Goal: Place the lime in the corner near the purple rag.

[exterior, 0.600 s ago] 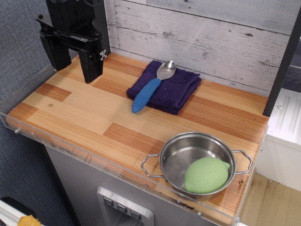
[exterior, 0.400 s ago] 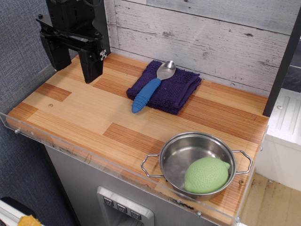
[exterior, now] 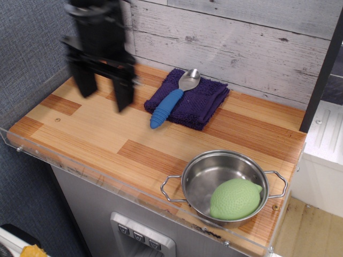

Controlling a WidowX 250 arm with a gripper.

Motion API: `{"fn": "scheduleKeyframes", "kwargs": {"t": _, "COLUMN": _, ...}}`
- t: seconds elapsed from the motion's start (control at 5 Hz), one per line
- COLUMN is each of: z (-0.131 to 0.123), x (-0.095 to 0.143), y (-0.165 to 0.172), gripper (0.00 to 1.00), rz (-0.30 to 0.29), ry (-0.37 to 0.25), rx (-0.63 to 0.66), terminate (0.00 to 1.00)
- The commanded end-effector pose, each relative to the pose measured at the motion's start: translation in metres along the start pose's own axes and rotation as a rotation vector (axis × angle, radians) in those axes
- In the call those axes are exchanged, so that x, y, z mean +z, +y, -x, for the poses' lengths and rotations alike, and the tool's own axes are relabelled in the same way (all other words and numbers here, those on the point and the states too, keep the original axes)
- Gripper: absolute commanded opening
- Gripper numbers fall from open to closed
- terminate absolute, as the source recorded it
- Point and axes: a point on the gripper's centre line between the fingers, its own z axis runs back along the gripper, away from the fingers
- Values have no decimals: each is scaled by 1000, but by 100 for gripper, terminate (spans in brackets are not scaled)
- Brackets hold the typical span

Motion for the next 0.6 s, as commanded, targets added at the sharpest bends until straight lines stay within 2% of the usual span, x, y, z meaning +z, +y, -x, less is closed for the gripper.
{"fn": "scheduleKeyframes", "kwargs": {"t": 0.0, "z": -10, "x": -9, "y": -84, "gripper": 100, "rz": 14, "ry": -66, "rx": -151, "terminate": 0}}
{"fn": "scheduleKeyframes", "kwargs": {"t": 0.4, "z": -3, "x": -33, "y": -133, "gripper": 100, "rz": 19, "ry": -74, "rx": -276, "terminate": 0}}
